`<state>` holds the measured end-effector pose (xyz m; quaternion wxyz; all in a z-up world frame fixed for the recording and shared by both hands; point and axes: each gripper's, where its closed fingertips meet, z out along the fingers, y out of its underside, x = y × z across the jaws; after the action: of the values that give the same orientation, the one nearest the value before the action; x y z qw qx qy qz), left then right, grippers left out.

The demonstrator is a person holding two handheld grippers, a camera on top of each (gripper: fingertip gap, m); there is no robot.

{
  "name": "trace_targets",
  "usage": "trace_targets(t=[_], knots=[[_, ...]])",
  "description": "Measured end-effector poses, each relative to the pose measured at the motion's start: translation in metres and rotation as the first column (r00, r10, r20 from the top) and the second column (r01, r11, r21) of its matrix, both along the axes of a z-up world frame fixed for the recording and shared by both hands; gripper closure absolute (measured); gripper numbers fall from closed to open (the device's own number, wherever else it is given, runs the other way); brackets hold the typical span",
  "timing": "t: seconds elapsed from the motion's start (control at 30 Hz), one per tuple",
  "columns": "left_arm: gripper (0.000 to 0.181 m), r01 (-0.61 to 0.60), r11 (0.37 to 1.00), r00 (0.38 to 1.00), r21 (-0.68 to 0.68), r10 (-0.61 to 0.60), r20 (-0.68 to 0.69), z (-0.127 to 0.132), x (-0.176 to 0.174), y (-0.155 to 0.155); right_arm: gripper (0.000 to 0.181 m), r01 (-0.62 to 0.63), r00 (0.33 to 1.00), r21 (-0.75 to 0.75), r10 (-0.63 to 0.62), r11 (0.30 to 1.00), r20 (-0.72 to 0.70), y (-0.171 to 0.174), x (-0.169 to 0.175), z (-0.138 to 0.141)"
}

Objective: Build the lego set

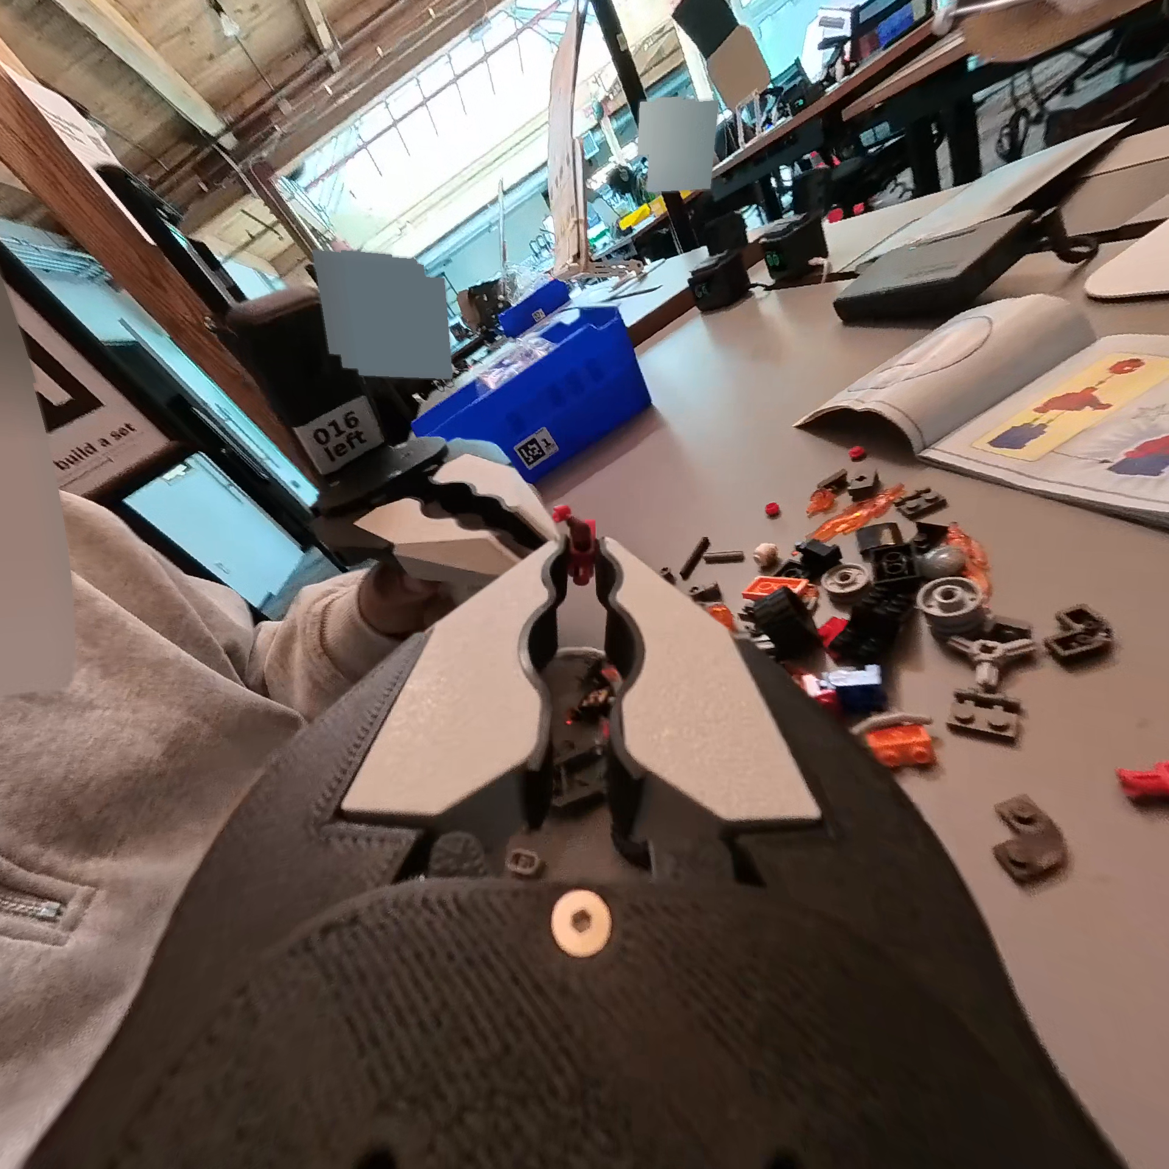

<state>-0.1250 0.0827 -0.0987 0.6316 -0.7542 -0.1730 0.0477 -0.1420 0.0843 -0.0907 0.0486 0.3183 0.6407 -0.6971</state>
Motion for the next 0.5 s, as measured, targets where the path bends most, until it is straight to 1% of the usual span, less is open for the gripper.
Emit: trace_targets(t=[0.1,0.17,0.2,0.23,0.27,0.3,0.33,0.4,0.43,0.5], knots=[[0.174,0.005,1.0,1.0,0.009,-0.005,0.005,0.001,0.0,-0.001,0.175,0.04,0.997,0.103,-0.033,0.994,-0.064,0.019,-0.006,0.0],[0.173,-0.005,1.0,1.0,0.006,0.005,0.006,0.0,-0.001,-0.003,0.175,0.116,0.985,0.246,-0.08,0.962,-0.151,0.041,-0.013,-0.003],[0.173,-0.01,1.0,1.0,0.003,0.01,0.008,-0.001,-0.003,-0.004,0.176,0.163,0.976,0.346,-0.099,0.924,-0.195,0.055,-0.016,-0.008],[0.173,-0.015,1.0,1.0,-0.001,0.015,0.008,-0.002,-0.003,-0.005,0.175,0.223,0.963,0.44,-0.125,0.87,-0.24,0.071,-0.02,-0.014],[0.173,-0.019,1.0,1.0,-0.006,0.019,0.008,-0.003,-0.004,-0.005,0.175,0.283,0.946,0.503,-0.152,0.816,-0.286,0.085,-0.025,-0.02],[0.173,-0.02,1.0,1.0,-0.011,0.02,0.007,-0.003,-0.004,-0.006,0.175,0.299,0.942,0.543,-0.155,0.785,-0.296,0.094,-0.027,-0.028],[0.173,-0.018,1.0,1.0,-0.016,0.018,0.004,-0.004,-0.003,-0.006,0.175,0.263,0.958,0.575,-0.139,0.774,-0.251,0.098,-0.027,-0.038],[0.173,-0.019,0.999,1.0,-0.027,0.019,-0.01,-0.005,-0.002,-0.006,0.175,0.168,0.985,0.591,-0.113,0.789,-0.129,0.099,-0.024,-0.053],[0.173,-0.021,0.999,1.0,-0.035,0.021,-0.016,-0.006,-0.002,-0.006,0.175,0.139,0.99,0.593,-0.101,0.793,-0.097,0.099,-0.022,-0.057],[0.173,-0.023,0.998,0.999,-0.053,0.021,-0.027,-0.009,-0.001,-0.006,0.175,0.114,0.993,0.629,-0.068,0.769,-0.097,0.099,-0.018,-0.063]])
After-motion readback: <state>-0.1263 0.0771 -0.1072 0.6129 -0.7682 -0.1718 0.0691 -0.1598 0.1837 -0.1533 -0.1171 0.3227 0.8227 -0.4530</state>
